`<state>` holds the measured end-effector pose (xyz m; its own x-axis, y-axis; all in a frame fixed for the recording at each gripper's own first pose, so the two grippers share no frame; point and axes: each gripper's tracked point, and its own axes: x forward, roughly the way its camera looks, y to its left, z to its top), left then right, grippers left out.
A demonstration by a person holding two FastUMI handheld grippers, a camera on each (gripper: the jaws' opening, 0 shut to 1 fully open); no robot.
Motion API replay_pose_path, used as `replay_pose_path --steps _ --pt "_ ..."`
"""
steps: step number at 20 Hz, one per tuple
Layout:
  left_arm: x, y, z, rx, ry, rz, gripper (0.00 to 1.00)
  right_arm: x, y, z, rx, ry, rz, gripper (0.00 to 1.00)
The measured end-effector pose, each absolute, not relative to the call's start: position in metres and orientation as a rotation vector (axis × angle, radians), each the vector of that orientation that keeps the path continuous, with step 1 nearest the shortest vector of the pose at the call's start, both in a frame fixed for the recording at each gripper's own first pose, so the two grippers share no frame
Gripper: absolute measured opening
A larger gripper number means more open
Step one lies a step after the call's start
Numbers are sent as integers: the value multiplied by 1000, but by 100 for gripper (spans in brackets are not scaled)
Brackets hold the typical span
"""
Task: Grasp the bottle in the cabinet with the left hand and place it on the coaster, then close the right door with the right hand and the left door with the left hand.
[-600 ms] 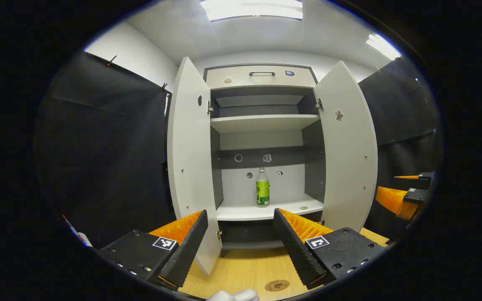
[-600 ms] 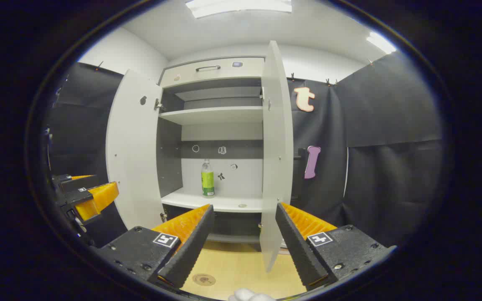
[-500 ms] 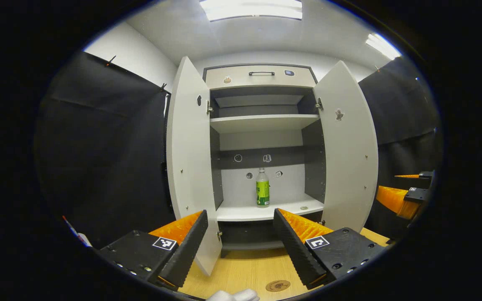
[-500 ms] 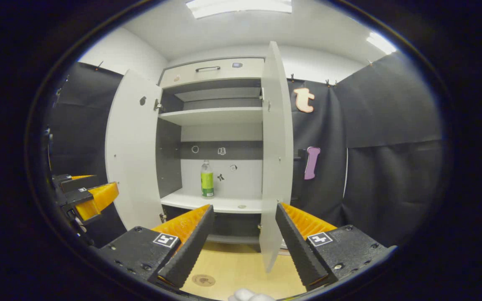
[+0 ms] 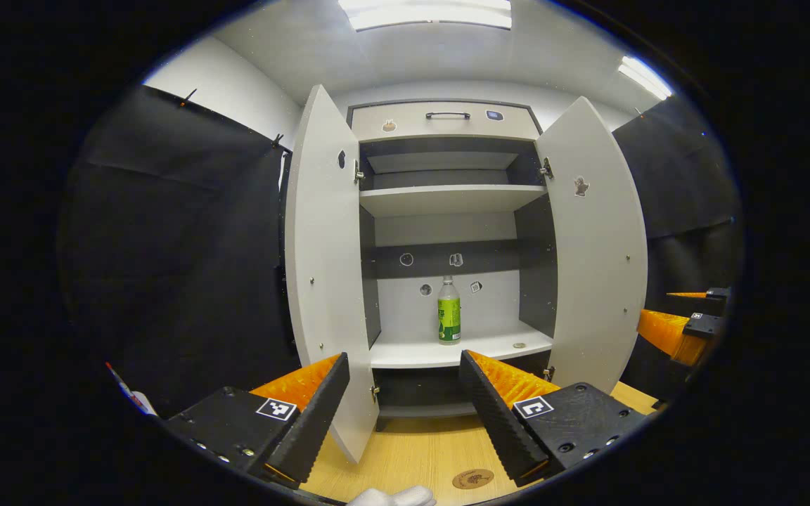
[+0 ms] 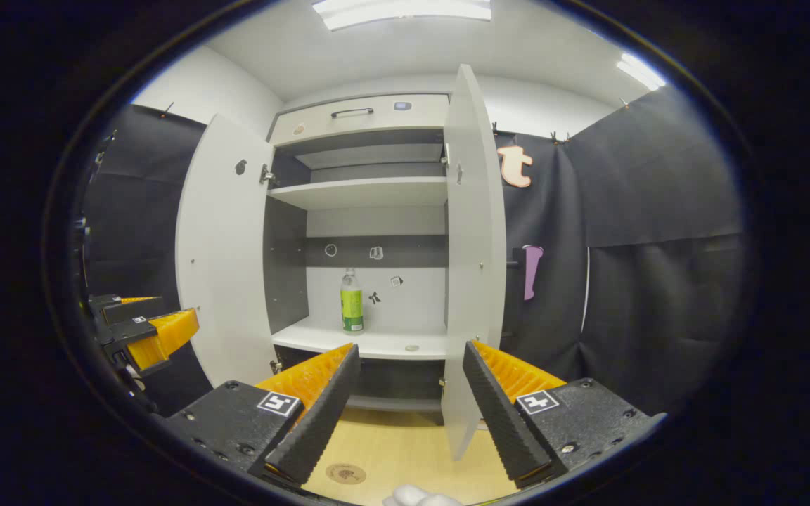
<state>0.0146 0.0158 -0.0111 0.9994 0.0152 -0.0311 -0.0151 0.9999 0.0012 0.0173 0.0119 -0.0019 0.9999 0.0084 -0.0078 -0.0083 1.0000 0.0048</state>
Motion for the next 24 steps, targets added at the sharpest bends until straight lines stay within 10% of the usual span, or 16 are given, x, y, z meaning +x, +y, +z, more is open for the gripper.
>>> replay_pose_path --steps 10,24 --pt "86 9 -10 12 -4 -20 96 36 16 2 11 31 10 97" --pt "347 -67 -23 -72 -55 -78 96 54 12 21 -42 45 -38 97"
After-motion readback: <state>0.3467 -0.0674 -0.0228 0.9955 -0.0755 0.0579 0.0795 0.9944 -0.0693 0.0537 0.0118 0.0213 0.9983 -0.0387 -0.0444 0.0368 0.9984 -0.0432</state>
